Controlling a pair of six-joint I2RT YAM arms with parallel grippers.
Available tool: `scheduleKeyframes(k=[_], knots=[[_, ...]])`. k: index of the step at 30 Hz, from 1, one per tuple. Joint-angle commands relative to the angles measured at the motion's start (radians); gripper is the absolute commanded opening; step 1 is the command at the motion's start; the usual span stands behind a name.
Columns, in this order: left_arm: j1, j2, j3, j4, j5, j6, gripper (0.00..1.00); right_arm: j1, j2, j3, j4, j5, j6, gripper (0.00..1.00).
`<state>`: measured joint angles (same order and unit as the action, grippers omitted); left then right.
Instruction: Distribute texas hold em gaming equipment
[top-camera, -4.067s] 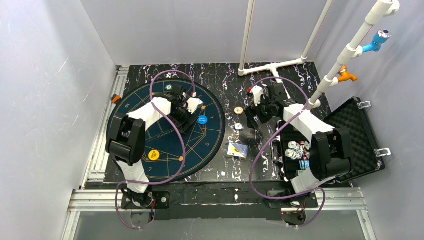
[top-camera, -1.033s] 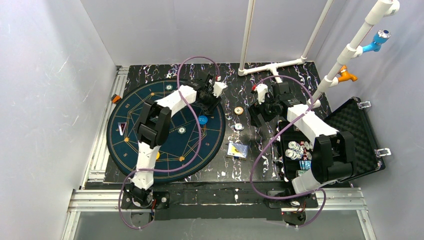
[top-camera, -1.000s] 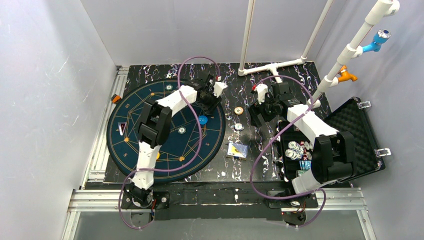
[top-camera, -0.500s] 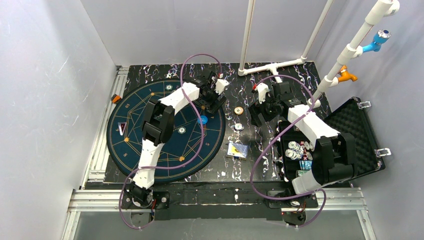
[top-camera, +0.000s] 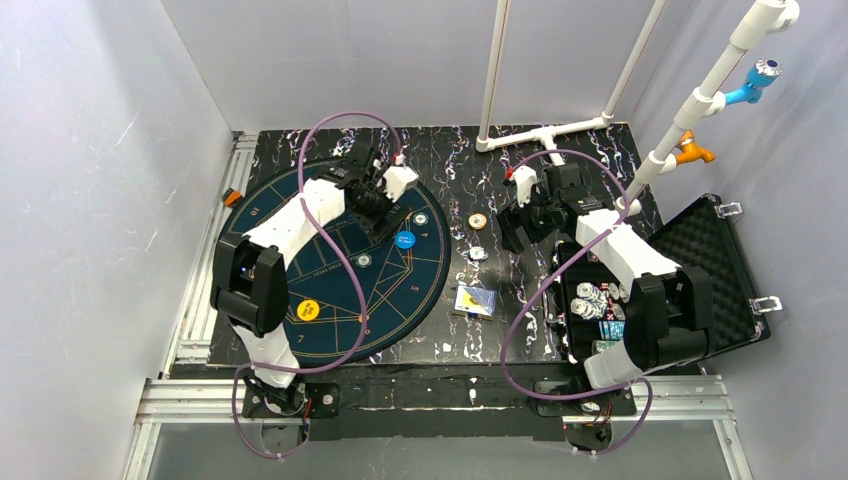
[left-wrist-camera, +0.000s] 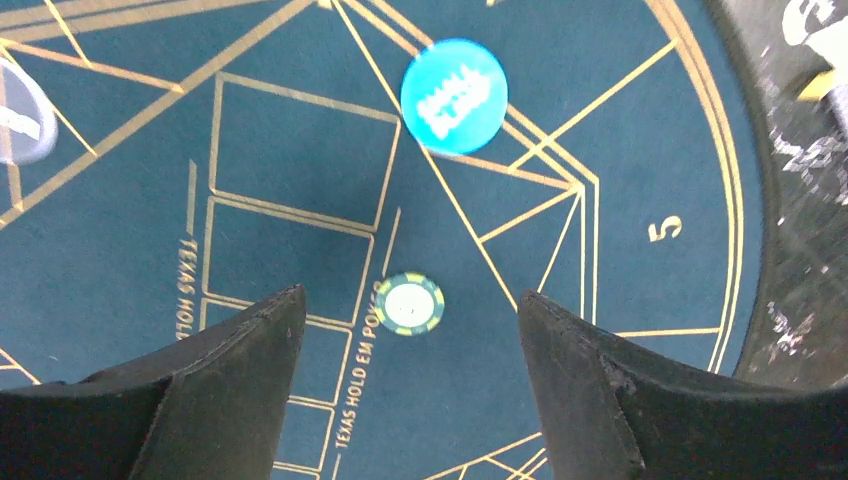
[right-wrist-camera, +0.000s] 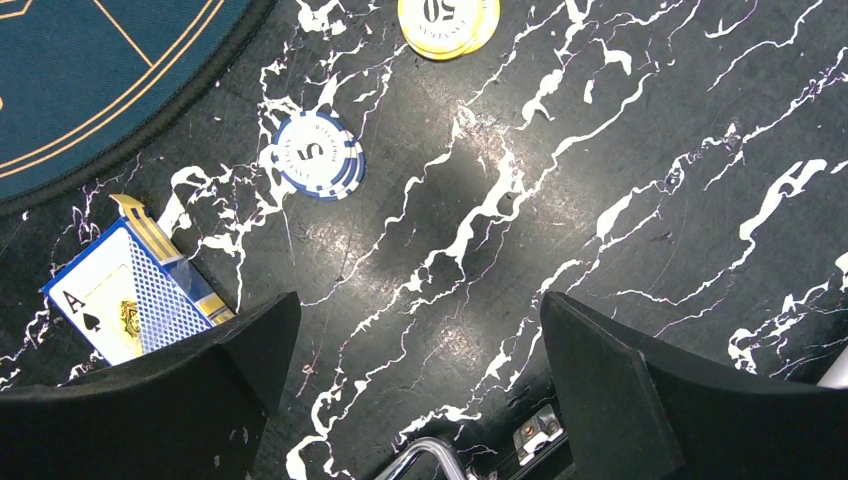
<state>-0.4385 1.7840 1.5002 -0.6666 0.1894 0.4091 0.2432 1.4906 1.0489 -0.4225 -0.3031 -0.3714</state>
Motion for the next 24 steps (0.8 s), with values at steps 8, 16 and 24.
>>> scheduleKeyframes(k=[8, 16, 24], knots=[[0.039, -0.017, -0.232, 0.035, -0.080, 0.057, 0.72, -0.003, -0.011, -0.003, 0.005, -0.029, -0.011, 1.00], [0.040, 0.035, -0.269, 0.107, -0.113, 0.064, 0.69, -0.004, -0.007, -0.004, 0.005, -0.026, -0.012, 1.00], [0.039, 0.090, -0.278, 0.131, -0.103, 0.052, 0.60, -0.006, -0.003, -0.003, 0.005, -0.026, -0.011, 1.00]])
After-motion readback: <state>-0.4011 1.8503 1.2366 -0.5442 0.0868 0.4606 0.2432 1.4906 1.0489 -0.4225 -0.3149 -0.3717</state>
